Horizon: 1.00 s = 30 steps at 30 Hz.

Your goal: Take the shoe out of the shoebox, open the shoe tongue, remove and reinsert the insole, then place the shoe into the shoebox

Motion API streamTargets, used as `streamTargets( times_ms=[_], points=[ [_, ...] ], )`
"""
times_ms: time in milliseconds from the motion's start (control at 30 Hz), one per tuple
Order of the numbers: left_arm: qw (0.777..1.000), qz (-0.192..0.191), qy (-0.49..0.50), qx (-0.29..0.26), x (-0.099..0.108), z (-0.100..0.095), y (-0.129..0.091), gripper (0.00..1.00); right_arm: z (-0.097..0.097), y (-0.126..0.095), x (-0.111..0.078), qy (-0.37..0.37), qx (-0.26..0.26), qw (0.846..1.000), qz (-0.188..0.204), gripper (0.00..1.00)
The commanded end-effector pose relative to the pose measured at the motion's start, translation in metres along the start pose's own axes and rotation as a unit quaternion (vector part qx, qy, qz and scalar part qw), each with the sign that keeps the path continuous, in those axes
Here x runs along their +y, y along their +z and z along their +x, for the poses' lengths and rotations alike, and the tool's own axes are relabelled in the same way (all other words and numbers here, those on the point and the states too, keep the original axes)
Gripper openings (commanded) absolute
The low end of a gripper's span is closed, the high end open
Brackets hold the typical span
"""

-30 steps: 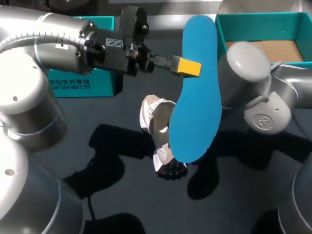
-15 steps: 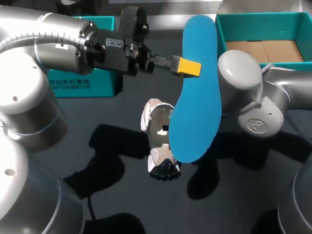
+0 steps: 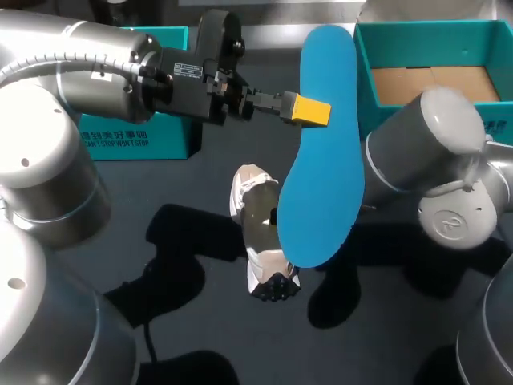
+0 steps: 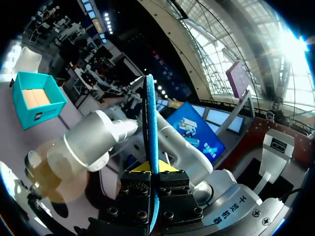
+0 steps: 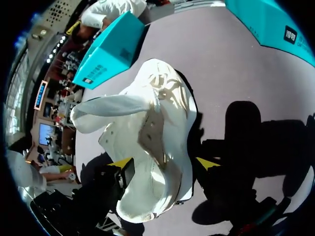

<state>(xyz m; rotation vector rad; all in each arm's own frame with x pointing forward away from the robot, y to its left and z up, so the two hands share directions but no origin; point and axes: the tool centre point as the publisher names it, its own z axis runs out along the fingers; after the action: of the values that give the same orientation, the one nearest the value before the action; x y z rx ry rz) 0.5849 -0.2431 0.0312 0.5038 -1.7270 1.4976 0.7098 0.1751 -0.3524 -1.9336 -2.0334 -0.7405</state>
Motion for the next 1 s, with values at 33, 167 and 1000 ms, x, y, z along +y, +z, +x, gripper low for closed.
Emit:
streamTargets(
  times_ms=[33, 167, 1000],
  points=[
    [1.000, 0.001, -0.001, -0.001, 0.001, 0.000, 0.001, 0.00, -0.018, -0.031, -0.007, -0.012, 0.073, 0.997, 0.007, 1.00],
    [1.000, 0.001, -0.001, -0.001, 0.001, 0.000, 0.001, 0.00, -0.018, -0.031, -0.007, -0.012, 0.073, 0.997, 0.007, 1.00],
    [1.000, 0.001, -0.001, -0.001, 0.001, 0.000, 0.001, 0.00, 0.017, -0.117, 0.034, -0.010, 0.286, 0.958, -0.034, 1.00]
  ],
)
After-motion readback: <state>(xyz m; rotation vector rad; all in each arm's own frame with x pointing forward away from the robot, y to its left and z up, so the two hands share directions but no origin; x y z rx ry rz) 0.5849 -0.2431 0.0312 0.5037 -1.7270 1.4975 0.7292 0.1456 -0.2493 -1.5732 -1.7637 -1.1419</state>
